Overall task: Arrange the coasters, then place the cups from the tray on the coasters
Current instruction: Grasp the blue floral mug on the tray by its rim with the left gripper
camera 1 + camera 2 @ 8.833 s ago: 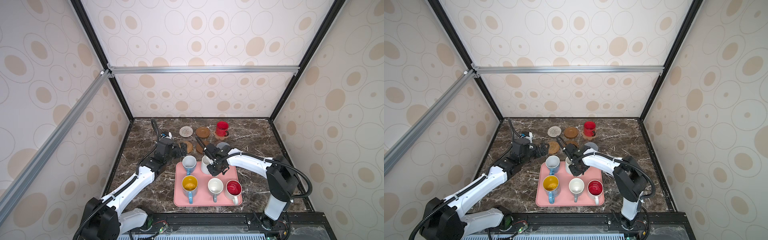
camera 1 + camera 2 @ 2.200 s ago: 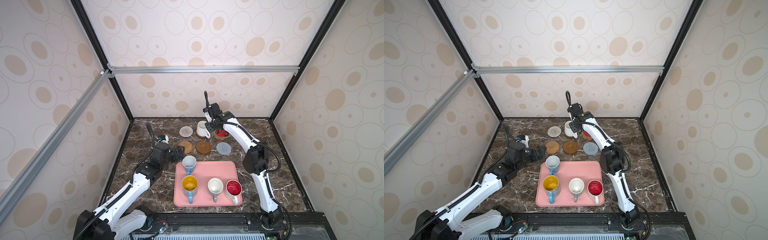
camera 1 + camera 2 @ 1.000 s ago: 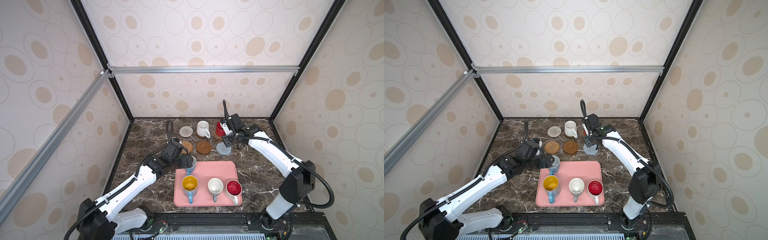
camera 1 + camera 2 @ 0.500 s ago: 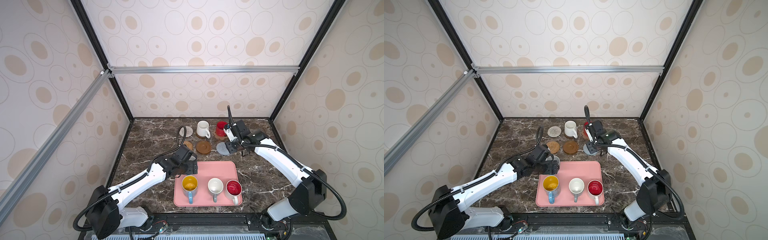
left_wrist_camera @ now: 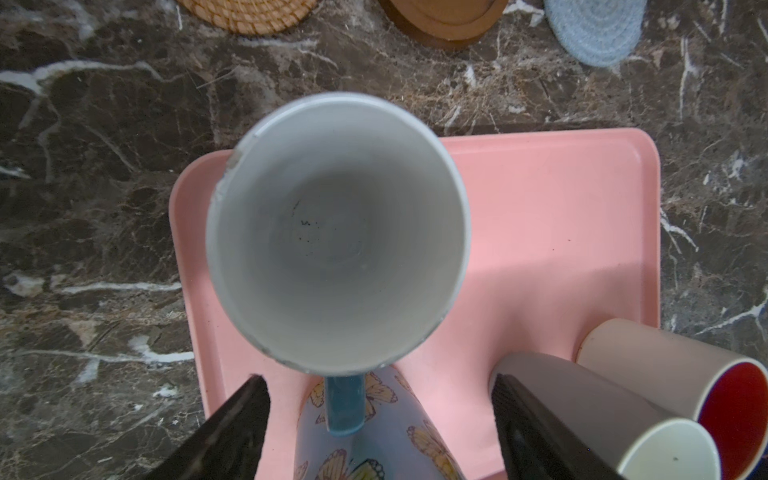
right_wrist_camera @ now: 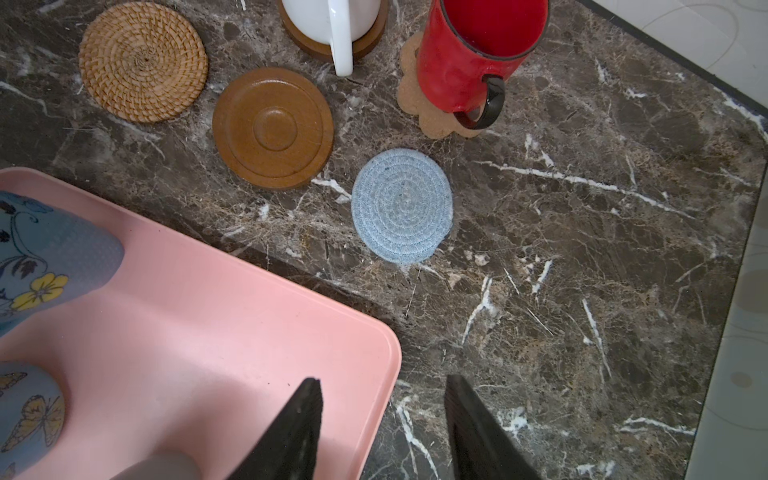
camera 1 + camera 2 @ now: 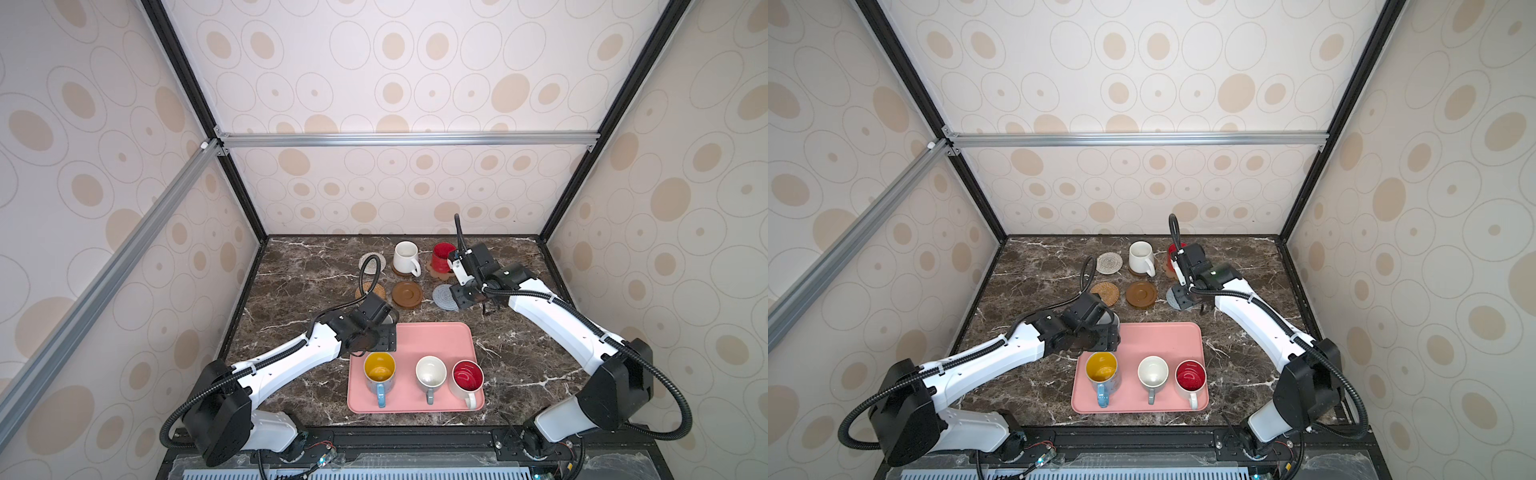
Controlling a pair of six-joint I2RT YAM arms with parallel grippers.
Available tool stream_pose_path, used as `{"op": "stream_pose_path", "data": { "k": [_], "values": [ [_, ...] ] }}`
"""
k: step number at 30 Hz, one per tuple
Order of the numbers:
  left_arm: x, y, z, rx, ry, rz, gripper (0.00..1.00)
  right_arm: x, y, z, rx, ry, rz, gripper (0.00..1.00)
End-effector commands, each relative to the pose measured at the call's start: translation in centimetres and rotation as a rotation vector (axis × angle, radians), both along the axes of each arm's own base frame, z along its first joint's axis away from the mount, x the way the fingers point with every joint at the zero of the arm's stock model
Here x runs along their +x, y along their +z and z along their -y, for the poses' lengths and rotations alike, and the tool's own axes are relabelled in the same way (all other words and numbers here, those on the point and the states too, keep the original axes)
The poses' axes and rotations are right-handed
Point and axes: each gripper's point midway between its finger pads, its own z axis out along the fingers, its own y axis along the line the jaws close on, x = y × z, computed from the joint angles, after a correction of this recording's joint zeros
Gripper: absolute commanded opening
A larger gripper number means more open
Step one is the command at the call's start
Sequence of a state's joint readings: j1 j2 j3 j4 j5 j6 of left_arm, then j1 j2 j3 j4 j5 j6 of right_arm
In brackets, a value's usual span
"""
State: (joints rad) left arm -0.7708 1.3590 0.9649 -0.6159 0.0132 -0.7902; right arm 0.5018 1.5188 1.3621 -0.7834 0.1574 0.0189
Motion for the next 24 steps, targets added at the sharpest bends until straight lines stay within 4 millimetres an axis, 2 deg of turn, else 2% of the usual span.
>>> {"op": "stream_pose_path", "data": {
  "k": [1, 17, 24],
  "values": [
    [0.2, 0.8, 0.3, 0.006, 0.001, 0.009, 0.83, 0.1, 0.1, 0.5, -0.001, -0.019, 0.002, 0.52],
    [0.3, 0.2, 0.0, 0.034, 0.009, 0.000, 0.71, 0.1, 0.1, 0.9, 0.000, -0.030, 0.000, 0.52],
    [0.2, -0.3, -0.4, 0.077, 0.000, -0.012, 0.62, -0.2, 0.2, 1.1, 0.005, -0.039, 0.000, 0.52]
  ]
}}
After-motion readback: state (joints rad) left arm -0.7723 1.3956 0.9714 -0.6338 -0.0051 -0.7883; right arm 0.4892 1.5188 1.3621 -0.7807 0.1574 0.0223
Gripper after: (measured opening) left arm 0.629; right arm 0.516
